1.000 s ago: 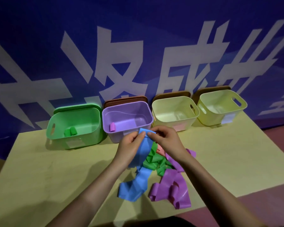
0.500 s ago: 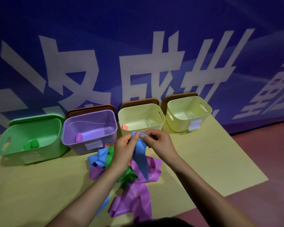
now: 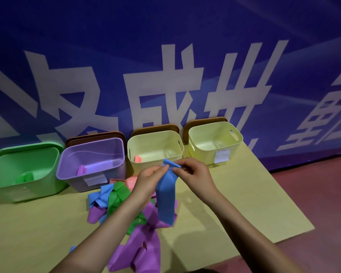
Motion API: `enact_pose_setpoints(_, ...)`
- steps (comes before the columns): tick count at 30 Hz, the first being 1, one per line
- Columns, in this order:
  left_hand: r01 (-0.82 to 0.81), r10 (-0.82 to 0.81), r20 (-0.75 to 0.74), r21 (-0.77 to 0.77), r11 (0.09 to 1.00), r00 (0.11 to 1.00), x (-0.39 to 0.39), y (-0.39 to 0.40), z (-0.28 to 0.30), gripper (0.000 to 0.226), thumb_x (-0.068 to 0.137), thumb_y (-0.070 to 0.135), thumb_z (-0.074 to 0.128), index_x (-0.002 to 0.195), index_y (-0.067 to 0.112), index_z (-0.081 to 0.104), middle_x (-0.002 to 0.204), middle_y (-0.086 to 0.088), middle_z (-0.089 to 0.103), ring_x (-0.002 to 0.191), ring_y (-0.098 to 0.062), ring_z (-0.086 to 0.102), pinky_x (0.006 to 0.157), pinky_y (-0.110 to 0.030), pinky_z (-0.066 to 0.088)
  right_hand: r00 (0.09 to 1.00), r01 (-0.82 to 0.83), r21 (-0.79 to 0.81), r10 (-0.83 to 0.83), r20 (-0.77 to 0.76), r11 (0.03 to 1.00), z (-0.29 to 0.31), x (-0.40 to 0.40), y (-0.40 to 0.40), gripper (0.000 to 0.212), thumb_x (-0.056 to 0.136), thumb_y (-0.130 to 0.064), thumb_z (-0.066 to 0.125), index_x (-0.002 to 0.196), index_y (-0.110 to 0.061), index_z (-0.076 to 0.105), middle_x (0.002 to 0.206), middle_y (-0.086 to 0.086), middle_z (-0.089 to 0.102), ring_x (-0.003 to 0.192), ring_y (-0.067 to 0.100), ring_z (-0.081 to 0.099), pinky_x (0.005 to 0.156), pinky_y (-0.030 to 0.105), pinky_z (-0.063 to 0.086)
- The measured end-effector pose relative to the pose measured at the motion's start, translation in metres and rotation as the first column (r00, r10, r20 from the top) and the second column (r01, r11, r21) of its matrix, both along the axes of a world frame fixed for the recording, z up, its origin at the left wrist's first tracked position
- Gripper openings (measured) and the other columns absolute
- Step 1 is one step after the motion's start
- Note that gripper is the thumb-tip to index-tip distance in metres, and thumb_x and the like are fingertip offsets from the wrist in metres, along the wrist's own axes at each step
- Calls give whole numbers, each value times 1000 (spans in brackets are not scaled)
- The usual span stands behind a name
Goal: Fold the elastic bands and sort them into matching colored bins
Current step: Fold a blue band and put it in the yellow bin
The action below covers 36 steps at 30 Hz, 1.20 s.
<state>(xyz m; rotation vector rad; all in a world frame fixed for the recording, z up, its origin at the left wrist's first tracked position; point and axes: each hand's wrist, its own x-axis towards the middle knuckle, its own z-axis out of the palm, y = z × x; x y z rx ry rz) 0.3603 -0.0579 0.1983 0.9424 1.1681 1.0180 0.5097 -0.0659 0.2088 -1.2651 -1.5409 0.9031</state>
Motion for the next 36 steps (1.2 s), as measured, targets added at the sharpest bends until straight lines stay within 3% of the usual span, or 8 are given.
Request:
enact_pose_setpoints(4, -18, 26, 99, -84, 996, 995, -1, 4, -3, 22, 95, 12, 52, 106, -1, 66, 101, -21, 67, 92, -27, 60, 77, -34, 46, 966, -136, 211, 82, 244, 968, -4, 11, 6, 26, 85, -4, 64, 108, -13, 72, 84, -5, 61, 78, 8, 56, 72, 12, 44)
enact_pose_setpoints(8, -35, 75, 197, -200, 979, 977, 3, 5, 1, 22, 97, 11, 42, 96, 5, 64, 84, -12, 64, 77, -21, 59, 68, -30, 44, 885, -232, 294, 76, 459, 927, -5, 20, 15, 31, 83, -2, 60, 109, -11, 72, 91, 2, 60, 84, 8, 55, 77, 5, 37)
enact_pose_setpoints(14, -18, 64, 241, -187, 982, 968, 6, 14, 4, 29, 98, 22, 48, 106, 0, 65, 96, -16, 68, 84, -21, 64, 74, -28, 50, 776, -371, 299, 117, 619, 879, -2, 28, 31, 34, 83, 1, 53, 111, -8, 72, 95, 6, 60, 89, 21, 58, 78, 19, 42)
enact_pose_setpoints(19, -72, 85, 183, -74, 995, 980, 8, 20, 4, 20, 97, 8, 49, 101, -1, 66, 84, -10, 71, 78, -17, 66, 69, -23, 53, 913, -293, 96, 249, 323, 951, 2, 29, 32, 34, 93, -10, 47, 119, -16, 67, 103, -2, 59, 96, 6, 56, 86, 16, 44)
enact_pose_setpoints(23, -97, 100, -22, 135, 986, 995, 15, 30, 5, 21, 94, 17, 57, 80, 17, 72, 84, -9, 70, 86, -23, 62, 82, -36, 47, 992, -127, -98, 124, -36, 987, 5, 16, 35, 21, 94, -21, 60, 114, -18, 66, 81, -4, 63, 71, 5, 60, 72, 24, 53)
enact_pose_setpoints(26, -49, 139, -285, 299, 953, 948, 20, 40, 6, 19, 95, 19, 56, 81, 23, 69, 81, 0, 68, 81, -14, 59, 75, -27, 44, 994, -54, -95, 45, -96, 994, 5, 11, 45, 6, 89, -18, 66, 90, -14, 71, 65, -5, 62, 57, 4, 55, 60, 21, 47)
enact_pose_setpoints(30, -36, 177, -361, 365, 930, 916, 21, 47, 8, 20, 96, 19, 54, 82, 24, 68, 78, 2, 67, 75, -8, 57, 67, -19, 42, 999, 5, -62, -8, -40, 998, 1, 12, 60, 7, 86, -21, 70, 79, -19, 70, 65, -7, 61, 63, 10, 55, 62, 33, 48)
enact_pose_setpoints(36, 60, -31, -167, 167, 984, 985, 21, 61, 4, 15, 93, 15, 59, 85, 18, 71, 78, -4, 67, 78, -19, 59, 70, -32, 44, 993, -18, -56, 11, -119, 998, -4, 23, 65, 16, 87, -9, 67, 73, -18, 66, 56, -12, 57, 55, 5, 51, 55, 20, 43)
